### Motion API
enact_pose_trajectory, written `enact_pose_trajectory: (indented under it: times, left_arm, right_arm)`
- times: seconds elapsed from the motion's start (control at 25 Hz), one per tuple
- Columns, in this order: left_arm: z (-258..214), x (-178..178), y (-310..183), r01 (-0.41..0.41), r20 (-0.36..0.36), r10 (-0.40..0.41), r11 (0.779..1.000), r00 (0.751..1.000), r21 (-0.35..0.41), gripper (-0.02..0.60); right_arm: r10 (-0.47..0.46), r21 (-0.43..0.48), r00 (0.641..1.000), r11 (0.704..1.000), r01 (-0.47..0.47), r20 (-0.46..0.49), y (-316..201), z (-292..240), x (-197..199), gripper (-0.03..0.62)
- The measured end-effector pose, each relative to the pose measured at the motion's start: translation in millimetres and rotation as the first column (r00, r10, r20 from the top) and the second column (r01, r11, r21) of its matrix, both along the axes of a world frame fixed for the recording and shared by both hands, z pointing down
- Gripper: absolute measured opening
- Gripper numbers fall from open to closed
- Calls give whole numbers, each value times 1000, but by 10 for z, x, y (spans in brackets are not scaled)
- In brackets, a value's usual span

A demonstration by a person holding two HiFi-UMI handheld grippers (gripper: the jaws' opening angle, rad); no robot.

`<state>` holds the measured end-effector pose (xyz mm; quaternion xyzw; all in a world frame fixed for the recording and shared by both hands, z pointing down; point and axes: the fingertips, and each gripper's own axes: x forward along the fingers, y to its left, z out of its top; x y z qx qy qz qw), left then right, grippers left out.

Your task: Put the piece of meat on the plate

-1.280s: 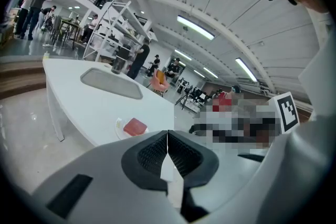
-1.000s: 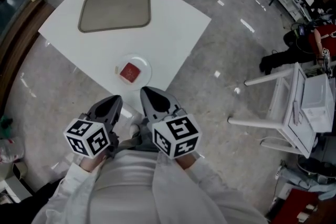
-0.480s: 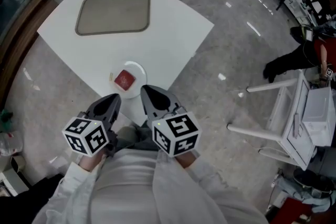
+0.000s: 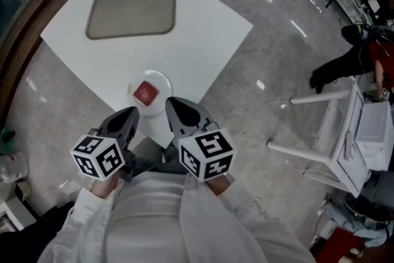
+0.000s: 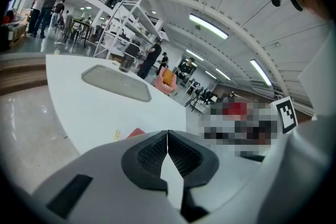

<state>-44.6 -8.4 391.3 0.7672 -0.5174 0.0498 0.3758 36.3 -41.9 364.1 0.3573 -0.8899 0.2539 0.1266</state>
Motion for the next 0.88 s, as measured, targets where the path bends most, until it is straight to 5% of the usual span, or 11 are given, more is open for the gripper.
enact_pose_trajectory:
  times: [0.88]
  left_arm:
    - [576,0,66,-109,-104,93,980,990,-166,10]
  right_arm:
    - [78,-167,995,982,-88,-68,89,677,53,15]
